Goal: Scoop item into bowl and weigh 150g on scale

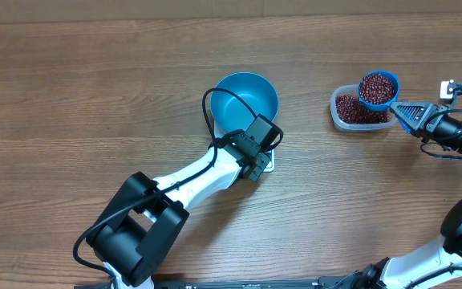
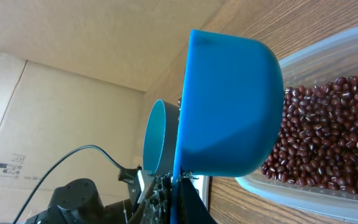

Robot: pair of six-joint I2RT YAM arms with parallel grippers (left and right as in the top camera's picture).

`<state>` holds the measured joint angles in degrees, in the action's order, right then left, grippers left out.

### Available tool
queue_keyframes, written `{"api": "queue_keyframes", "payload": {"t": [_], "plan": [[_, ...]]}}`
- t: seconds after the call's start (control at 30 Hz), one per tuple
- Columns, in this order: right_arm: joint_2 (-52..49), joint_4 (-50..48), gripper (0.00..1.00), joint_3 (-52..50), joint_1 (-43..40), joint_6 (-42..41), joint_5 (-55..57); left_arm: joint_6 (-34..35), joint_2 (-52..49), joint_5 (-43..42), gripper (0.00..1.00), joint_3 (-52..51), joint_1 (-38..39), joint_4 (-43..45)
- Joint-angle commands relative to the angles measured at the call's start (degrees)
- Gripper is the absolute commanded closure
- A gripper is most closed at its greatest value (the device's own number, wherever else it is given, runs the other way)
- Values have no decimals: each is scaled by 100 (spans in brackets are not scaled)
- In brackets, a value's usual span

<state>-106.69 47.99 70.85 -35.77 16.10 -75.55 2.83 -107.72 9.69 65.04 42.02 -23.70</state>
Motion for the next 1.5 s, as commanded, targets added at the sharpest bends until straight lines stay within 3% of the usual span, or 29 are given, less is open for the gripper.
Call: {"api": "queue_keyframes", "payload": {"t": [0.0, 0.57, 1.03, 1.3, 1.47], "plan": [[-7, -31, 96, -17, -42, 26, -201, -52, -267, -57, 96, -7, 33, 63], [-7, -33, 96, -20, -42, 26, -201, -114, -343, -50, 96, 96, 35, 13], [-7, -31, 96, -17, -42, 26, -201, 72, 907, -175, 96, 393, 33, -367], [-7, -33, 96, -17, -42, 26, -199, 960, 879, -133, 96, 391, 24, -1189], [-7, -33, 96, -17, -42, 26, -199, 1158, 861, -48, 96, 389, 24, -1331]]}}
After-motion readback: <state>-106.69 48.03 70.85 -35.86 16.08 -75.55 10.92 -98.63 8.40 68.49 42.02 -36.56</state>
